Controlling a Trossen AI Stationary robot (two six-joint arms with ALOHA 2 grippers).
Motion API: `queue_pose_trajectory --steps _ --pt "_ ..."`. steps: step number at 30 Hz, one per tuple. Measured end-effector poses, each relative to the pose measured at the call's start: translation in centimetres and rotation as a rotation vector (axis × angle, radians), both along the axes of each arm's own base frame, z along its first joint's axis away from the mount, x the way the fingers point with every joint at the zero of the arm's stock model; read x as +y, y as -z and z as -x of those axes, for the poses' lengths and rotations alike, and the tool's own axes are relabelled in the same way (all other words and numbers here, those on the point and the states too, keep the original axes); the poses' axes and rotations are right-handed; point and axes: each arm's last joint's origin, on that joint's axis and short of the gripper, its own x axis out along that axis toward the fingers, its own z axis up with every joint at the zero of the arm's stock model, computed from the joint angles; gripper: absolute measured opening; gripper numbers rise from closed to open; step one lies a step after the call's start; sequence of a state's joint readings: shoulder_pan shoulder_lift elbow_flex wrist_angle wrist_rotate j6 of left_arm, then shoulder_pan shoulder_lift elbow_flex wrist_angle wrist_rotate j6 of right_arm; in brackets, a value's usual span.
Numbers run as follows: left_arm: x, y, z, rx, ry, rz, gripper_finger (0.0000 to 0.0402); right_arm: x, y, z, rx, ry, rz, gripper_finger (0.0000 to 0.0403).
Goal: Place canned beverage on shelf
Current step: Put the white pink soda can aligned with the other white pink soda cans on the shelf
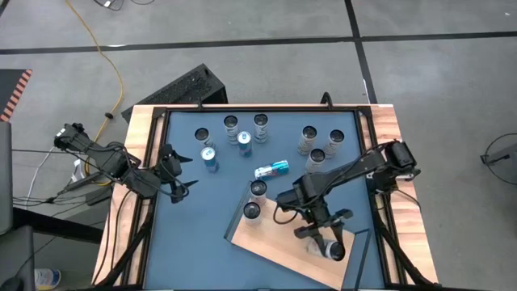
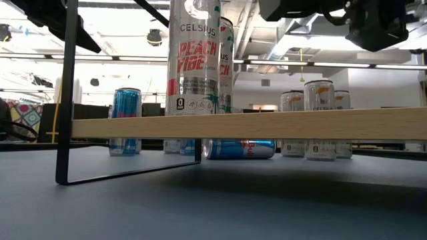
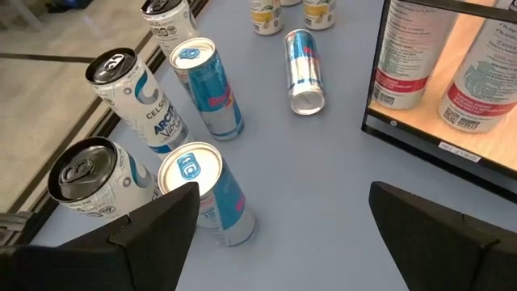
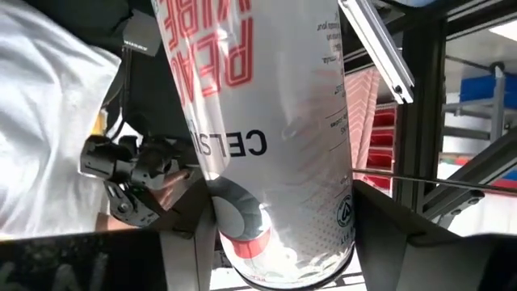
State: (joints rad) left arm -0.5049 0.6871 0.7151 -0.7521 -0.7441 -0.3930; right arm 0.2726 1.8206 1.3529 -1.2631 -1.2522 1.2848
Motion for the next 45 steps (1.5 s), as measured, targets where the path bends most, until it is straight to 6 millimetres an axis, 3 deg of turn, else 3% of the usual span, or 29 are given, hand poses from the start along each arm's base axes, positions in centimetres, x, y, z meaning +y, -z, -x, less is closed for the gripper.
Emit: queue_pose_trajectory --steps 10,18,26,38,45 --pt "0.0 0.0 0.0 0.002 0.004 -0.006 0.0348 0.0 0.0 0.1 -0.048 -0.026 0.005 0.0228" --pt "0.0 0.0 0.0 0.008 0.013 -0.021 0.0348 -0.2 -0.6 2.1 0.092 -0.078 0.028 0.0228" --pt "0.0 0.0 0.0 0.01 0.016 -0.025 0.0348 1.0 -0.8 2.9 0.04 -0.137 -0.032 0.0228" --pt "0.0 0.0 0.0 0.013 0.02 -0.031 0.0348 1.6 1.6 2.0 0.026 -0.164 -0.073 0.0229" --pt "0.0 0.0 0.0 0.02 0.031 -0.04 0.0348 1.4 2.6 1.5 0.017 -0.155 -0.099 0.0255"
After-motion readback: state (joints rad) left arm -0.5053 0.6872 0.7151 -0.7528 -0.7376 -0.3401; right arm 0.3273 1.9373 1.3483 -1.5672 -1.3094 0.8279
